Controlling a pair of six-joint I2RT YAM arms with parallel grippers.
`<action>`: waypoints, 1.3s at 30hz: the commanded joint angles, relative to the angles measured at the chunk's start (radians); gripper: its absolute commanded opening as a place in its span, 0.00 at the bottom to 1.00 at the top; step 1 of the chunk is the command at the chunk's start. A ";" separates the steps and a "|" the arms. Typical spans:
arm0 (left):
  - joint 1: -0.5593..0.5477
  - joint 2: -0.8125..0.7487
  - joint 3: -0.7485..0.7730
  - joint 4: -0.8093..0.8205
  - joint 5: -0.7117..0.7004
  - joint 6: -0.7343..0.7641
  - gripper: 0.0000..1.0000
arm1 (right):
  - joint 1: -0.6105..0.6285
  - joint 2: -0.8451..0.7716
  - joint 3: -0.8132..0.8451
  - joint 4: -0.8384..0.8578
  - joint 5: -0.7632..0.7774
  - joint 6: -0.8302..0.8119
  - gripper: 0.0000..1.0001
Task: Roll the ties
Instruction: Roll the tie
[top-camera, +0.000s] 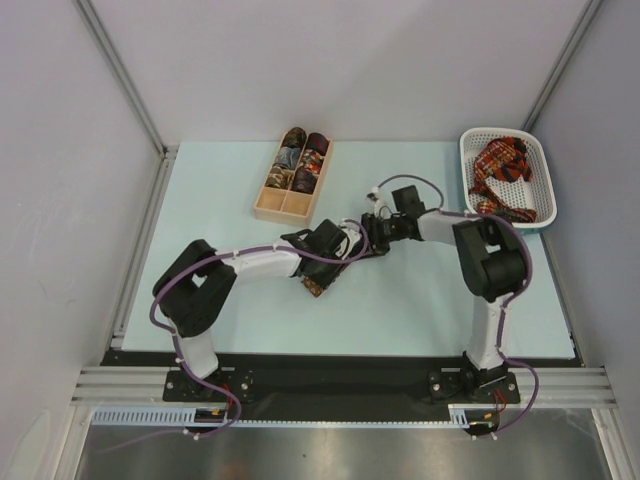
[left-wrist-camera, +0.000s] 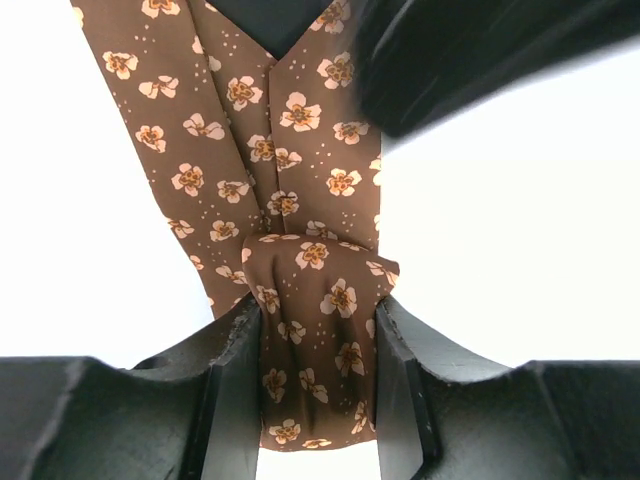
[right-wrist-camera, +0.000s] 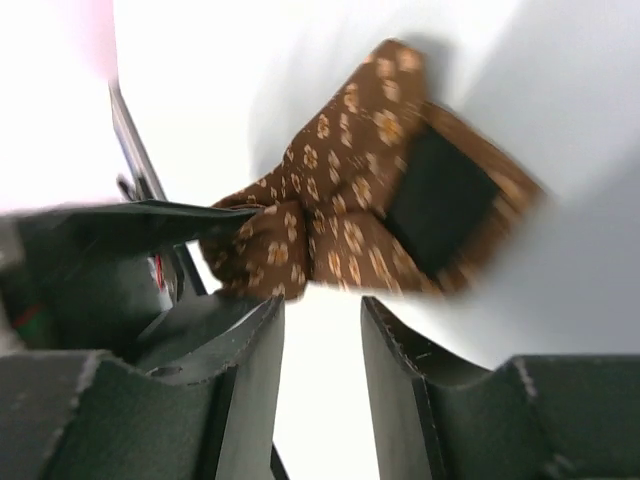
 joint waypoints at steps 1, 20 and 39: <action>0.025 0.024 -0.002 -0.020 -0.008 -0.005 0.39 | -0.055 -0.159 -0.093 0.204 0.095 0.100 0.42; 0.028 0.107 0.124 -0.156 0.057 -0.039 0.38 | 0.525 -1.259 -0.767 0.101 1.250 -0.027 0.53; 0.029 0.230 0.291 -0.391 0.177 -0.013 0.40 | 1.074 -0.335 -0.238 -0.048 1.870 -0.277 0.55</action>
